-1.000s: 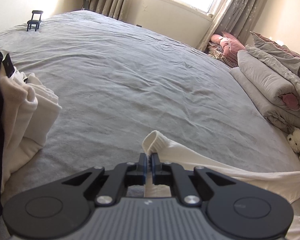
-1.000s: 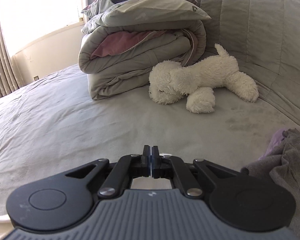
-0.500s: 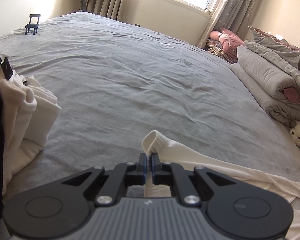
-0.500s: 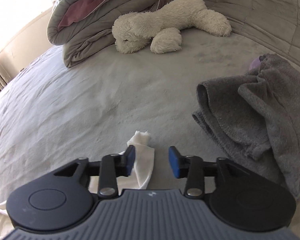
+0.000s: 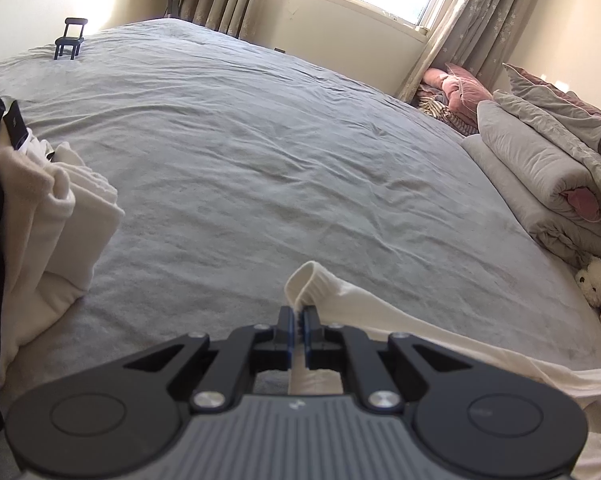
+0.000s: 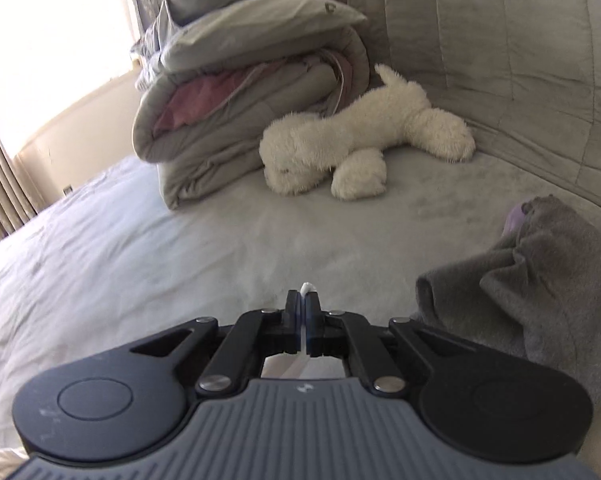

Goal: Fold clothes

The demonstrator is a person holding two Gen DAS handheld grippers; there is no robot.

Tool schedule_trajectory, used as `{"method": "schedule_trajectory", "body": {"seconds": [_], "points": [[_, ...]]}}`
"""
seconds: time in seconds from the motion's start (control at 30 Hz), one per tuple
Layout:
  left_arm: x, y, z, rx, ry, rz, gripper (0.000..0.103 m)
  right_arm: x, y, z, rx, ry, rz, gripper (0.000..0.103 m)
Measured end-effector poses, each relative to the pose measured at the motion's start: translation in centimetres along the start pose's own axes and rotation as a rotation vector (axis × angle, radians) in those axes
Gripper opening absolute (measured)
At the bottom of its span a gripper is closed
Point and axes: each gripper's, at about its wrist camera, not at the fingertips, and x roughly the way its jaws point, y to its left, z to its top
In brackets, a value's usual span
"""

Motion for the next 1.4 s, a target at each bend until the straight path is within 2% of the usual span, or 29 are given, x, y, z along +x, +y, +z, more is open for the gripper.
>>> {"method": "schedule_trajectory", "body": {"seconds": [0.23, 0.5, 0.57, 0.7, 0.77, 0.87, 0.93, 1.0, 1.1, 1.27, 1.33, 1.4], "points": [[-0.7, 0.3, 0.6, -0.046, -0.044, -0.056, 0.005, -1.9, -1.2, 1.8, 0.134, -0.143, 0.035, 0.002], [-1.3, 0.4, 1.1, -0.05, -0.096, -0.083, 0.003, -5.0, -1.1, 3.2, 0.195, -0.326, 0.12, 0.002], [-1.4, 0.3, 1.2, -0.036, -0.108, -0.084, 0.003, -5.4, -1.0, 3.5, 0.194, -0.344, 0.133, 0.002], [-0.6, 0.6, 1.0, -0.037, -0.074, -0.064, 0.003, -3.7, -1.7, 3.0, 0.206, -0.278, 0.08, 0.002], [-1.2, 0.7, 1.2, -0.048, -0.109, -0.09, 0.003, -3.5, -1.9, 2.8, 0.236, -0.267, 0.082, 0.002], [-2.7, 0.5, 1.6, -0.052, -0.187, -0.141, 0.003, -6.1, -0.7, 3.5, 0.205, -0.366, 0.141, 0.002], [-2.6, 0.0, 1.6, -0.013, -0.178, -0.117, 0.003, -7.6, 0.2, 3.9, 0.164, -0.425, 0.166, 0.002], [-1.5, 0.0, 1.4, 0.01, -0.113, -0.062, 0.003, -7.2, 0.1, 3.9, 0.166, -0.398, 0.152, 0.002], [-0.2, 0.8, 0.9, -0.022, -0.055, -0.042, 0.003, -6.0, -0.4, 3.7, 0.17, -0.339, 0.12, 0.002], [-0.4, 0.6, 0.9, -0.005, -0.069, -0.046, 0.003, -0.1, -3.0, 1.6, 0.236, -0.066, -0.008, 0.002], [-0.8, 0.4, 1.0, 0.003, -0.09, -0.057, 0.003, -0.3, -3.4, 1.3, 0.281, -0.066, 0.01, 0.002], [-1.1, 0.3, 1.0, 0.008, -0.114, -0.07, 0.003, -1.8, -2.6, 1.9, 0.254, -0.135, 0.056, 0.002]]}}
